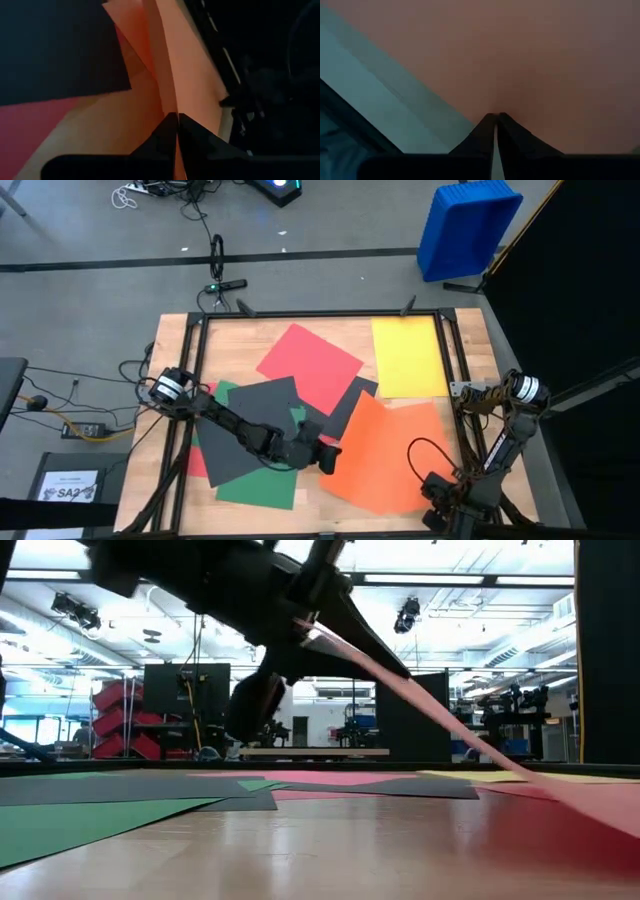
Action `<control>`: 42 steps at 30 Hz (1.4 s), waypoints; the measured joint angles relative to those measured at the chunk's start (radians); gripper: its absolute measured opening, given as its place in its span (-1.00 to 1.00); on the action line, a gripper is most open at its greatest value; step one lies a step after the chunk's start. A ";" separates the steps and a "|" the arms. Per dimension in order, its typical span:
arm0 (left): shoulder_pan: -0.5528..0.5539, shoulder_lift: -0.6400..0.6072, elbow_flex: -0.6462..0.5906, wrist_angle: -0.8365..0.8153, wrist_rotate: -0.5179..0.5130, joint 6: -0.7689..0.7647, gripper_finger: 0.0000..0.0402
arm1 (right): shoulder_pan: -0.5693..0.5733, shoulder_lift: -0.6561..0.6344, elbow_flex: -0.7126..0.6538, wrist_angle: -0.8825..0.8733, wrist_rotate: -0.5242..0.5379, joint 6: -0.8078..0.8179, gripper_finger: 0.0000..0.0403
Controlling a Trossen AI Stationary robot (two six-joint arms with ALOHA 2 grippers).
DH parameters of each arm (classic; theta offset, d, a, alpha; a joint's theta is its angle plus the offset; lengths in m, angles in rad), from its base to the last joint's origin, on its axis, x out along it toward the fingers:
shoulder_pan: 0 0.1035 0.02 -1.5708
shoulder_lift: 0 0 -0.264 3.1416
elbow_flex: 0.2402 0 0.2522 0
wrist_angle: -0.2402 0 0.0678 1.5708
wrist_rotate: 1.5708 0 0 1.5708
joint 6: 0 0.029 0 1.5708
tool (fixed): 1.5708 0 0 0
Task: Organize paper
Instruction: Stack the orange colored paper on top of the orange colored papers
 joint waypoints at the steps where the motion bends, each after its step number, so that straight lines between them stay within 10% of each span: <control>1: -0.008 0.002 0.000 -0.002 -0.020 -0.009 -1.00 | -0.004 0.001 0.000 0.006 0.016 0.004 -1.00; 26: -0.045 0.004 0.028 -0.009 -0.196 0.001 -1.00 | -0.124 -0.012 0.004 0.231 0.341 -0.254 -1.00; 42: -0.045 0.004 0.141 -0.161 -0.198 0.055 -1.00 | -0.032 -0.052 0.070 -0.331 0.145 -0.168 -1.00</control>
